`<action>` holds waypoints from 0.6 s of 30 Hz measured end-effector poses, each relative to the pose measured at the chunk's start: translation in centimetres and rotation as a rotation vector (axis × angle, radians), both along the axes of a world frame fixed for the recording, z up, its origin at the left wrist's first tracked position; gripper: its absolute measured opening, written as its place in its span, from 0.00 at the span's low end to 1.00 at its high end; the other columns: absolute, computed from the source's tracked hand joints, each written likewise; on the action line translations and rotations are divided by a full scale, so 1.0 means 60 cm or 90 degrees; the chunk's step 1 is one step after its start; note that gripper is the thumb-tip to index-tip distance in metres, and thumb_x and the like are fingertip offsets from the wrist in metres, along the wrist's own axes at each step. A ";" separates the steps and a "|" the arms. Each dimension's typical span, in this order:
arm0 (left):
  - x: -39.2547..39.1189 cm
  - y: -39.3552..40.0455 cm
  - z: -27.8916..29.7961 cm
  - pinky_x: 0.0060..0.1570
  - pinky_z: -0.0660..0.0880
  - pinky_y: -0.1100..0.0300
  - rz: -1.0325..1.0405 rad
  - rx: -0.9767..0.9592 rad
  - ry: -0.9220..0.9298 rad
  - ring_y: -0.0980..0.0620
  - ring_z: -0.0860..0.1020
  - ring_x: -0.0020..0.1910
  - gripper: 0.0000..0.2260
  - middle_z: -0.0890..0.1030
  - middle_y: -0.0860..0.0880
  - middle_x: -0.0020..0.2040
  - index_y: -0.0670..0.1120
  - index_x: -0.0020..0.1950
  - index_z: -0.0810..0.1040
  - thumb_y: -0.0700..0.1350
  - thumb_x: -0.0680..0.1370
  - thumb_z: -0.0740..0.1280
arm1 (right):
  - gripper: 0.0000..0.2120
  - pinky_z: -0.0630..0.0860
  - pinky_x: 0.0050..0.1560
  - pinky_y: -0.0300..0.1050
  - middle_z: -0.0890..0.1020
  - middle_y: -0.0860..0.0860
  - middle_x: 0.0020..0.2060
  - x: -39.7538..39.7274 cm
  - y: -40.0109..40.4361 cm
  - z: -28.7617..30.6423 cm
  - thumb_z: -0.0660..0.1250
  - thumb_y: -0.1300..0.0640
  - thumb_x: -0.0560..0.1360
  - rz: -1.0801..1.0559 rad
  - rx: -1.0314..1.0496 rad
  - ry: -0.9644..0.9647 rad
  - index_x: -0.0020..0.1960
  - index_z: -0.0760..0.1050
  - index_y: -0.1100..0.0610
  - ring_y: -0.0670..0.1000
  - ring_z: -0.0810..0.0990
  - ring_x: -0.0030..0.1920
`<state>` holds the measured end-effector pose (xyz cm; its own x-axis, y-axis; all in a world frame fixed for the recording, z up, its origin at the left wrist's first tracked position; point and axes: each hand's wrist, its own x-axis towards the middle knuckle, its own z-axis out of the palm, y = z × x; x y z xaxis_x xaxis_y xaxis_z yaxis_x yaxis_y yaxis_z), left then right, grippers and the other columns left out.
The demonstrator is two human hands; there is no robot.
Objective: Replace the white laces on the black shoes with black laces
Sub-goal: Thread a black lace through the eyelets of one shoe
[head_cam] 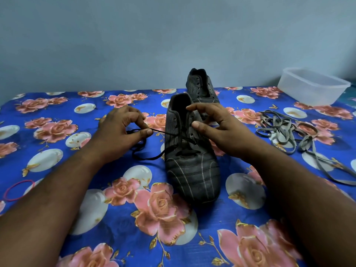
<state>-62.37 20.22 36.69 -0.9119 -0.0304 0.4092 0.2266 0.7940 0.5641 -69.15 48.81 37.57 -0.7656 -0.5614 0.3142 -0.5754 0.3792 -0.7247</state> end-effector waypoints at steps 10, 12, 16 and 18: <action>0.008 0.059 -0.008 0.42 0.68 0.67 -0.133 0.120 -0.061 0.67 0.75 0.37 0.11 0.80 0.59 0.44 0.53 0.51 0.80 0.59 0.77 0.68 | 0.28 0.76 0.64 0.43 0.70 0.46 0.65 0.003 -0.004 -0.004 0.77 0.48 0.72 0.009 0.010 -0.010 0.70 0.72 0.39 0.42 0.75 0.60; 0.008 0.069 -0.011 0.42 0.71 0.64 -0.125 0.118 -0.066 0.63 0.76 0.38 0.11 0.81 0.59 0.42 0.53 0.49 0.80 0.60 0.78 0.70 | 0.28 0.75 0.67 0.48 0.69 0.46 0.65 0.004 -0.008 -0.008 0.77 0.47 0.72 0.009 0.008 -0.013 0.69 0.71 0.37 0.44 0.74 0.62; 0.010 0.081 -0.009 0.40 0.72 0.56 -0.117 0.183 -0.088 0.56 0.76 0.37 0.12 0.83 0.50 0.39 0.49 0.46 0.82 0.57 0.77 0.72 | 0.30 0.74 0.68 0.58 0.67 0.43 0.66 0.005 -0.019 -0.017 0.72 0.33 0.66 -0.010 0.011 -0.015 0.66 0.68 0.29 0.52 0.70 0.69; 0.011 0.081 -0.008 0.43 0.73 0.54 -0.122 0.219 -0.115 0.52 0.77 0.39 0.12 0.84 0.44 0.42 0.48 0.46 0.82 0.57 0.74 0.72 | 0.31 0.74 0.67 0.59 0.67 0.42 0.66 0.003 -0.021 -0.019 0.71 0.31 0.64 -0.016 0.010 -0.014 0.66 0.68 0.28 0.54 0.70 0.69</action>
<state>-61.70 25.08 36.19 -0.9704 0.0395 0.2384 0.2252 0.5058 0.8327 -68.95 47.54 36.42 -0.7860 -0.5471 0.2880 -0.5497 0.4051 -0.7306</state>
